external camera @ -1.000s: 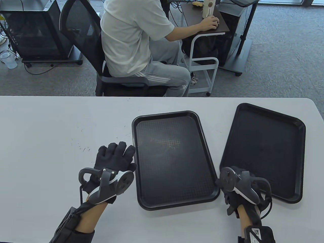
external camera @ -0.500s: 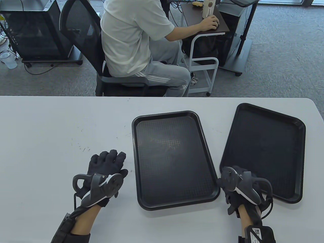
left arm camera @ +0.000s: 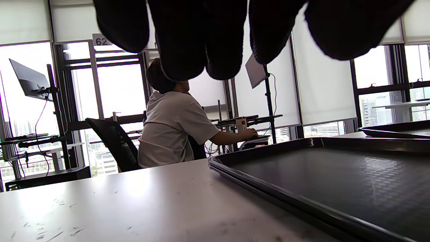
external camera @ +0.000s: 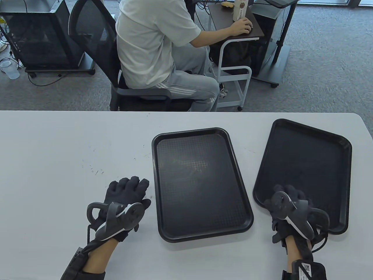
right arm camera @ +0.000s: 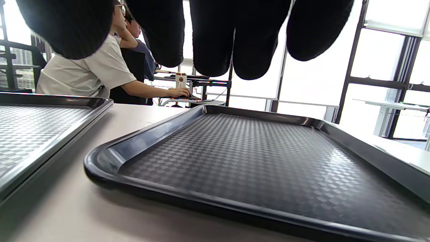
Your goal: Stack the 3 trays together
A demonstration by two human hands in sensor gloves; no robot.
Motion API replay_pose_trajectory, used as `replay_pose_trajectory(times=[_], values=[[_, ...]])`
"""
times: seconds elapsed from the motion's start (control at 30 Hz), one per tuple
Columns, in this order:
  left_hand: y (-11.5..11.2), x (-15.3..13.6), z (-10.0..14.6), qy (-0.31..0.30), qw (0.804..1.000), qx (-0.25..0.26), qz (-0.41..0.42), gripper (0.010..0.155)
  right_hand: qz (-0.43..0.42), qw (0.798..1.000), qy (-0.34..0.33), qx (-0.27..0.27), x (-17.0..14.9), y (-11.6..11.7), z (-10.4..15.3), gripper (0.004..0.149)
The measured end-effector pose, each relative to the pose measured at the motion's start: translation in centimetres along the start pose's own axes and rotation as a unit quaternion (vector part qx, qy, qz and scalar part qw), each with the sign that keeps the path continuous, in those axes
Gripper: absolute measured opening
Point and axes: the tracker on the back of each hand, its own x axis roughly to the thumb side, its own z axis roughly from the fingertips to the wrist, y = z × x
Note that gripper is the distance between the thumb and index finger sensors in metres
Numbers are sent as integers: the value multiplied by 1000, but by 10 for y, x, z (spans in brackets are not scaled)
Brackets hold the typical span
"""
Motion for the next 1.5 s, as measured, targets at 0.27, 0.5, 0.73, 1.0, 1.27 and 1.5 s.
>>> replay_pose_trajectory(times=[0.27,0.5,0.73,1.0,1.27,1.5], values=[[1,-1,1,-1,1000,4,4,67,15,997,1,71,-3,19,-6,69],[1,-4,1,3,1000,1,8,67,54,989,1,138,-2,46,-11,68],[1,-4,1,4,1000,-3,9,67,85,982,8,166,-2,65,-12,61],[1,-4,0,3,1000,-7,9,66,126,982,10,143,0,73,-15,62],[1,-3,0,0,1000,-12,11,66,133,986,0,104,4,69,-16,52],[1,-3,0,0,1000,-11,13,65,193,979,-48,49,16,65,-13,46]])
